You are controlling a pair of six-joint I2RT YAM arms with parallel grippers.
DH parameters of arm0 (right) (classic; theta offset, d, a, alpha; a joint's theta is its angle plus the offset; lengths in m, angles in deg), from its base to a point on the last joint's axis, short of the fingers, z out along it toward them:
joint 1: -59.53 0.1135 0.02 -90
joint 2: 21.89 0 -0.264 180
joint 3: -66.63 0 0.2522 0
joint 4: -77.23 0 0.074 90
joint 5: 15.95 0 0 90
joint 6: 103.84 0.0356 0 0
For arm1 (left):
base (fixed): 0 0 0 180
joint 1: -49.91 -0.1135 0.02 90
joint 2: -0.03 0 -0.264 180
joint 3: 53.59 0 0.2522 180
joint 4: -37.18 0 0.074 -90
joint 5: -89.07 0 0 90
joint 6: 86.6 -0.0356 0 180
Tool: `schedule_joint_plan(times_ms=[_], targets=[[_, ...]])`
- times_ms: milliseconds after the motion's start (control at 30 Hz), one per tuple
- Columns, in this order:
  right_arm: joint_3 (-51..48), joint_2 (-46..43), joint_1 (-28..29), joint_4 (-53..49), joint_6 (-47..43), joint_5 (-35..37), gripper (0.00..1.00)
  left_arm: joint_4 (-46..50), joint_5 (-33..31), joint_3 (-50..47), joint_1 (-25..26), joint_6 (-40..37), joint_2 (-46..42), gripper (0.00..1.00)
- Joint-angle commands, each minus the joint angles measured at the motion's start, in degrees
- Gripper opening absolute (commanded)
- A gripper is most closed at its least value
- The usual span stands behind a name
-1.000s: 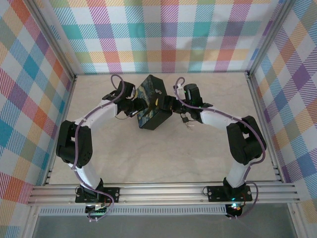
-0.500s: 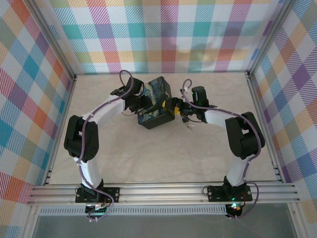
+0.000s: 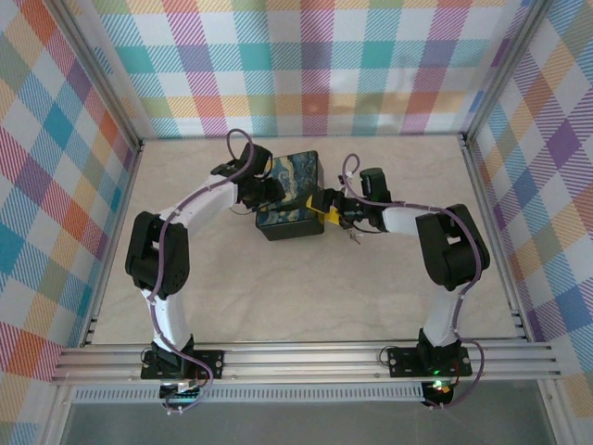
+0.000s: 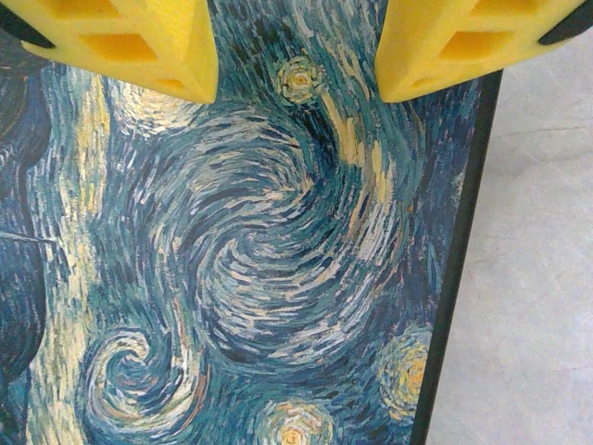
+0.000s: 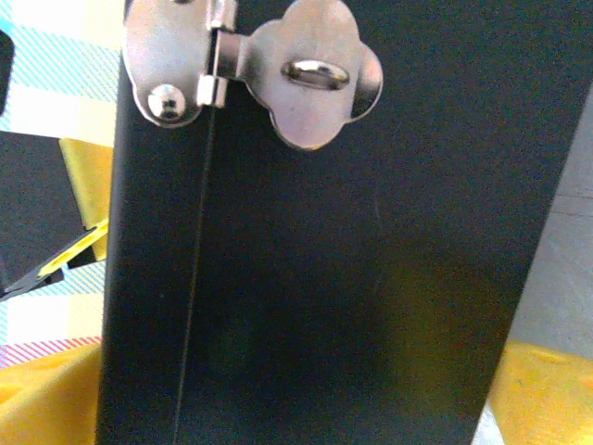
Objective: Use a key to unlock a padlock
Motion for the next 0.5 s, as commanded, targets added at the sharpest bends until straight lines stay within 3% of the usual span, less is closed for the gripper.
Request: schedule_joint_plan(times_ms=[0, 167, 467], targets=[[3.88, -0.96, -0.4, -9.44, -7.58, 2.19, 1.0, 5.22, -3.57, 1.9, 0.34, -2.02, 2.04, 0.49], [6.98, -1.45, -0.39, -18.53, -13.02, 6.69, 1.0, 6.72, -5.73, 3.56, 0.34, -2.83, 3.48, 0.49], [8.14, -3.55, -1.53, -19.16, -13.87, 6.25, 1.0, 6.42, -7.75, 4.0, 0.07, -3.95, 1.92, 0.49]])
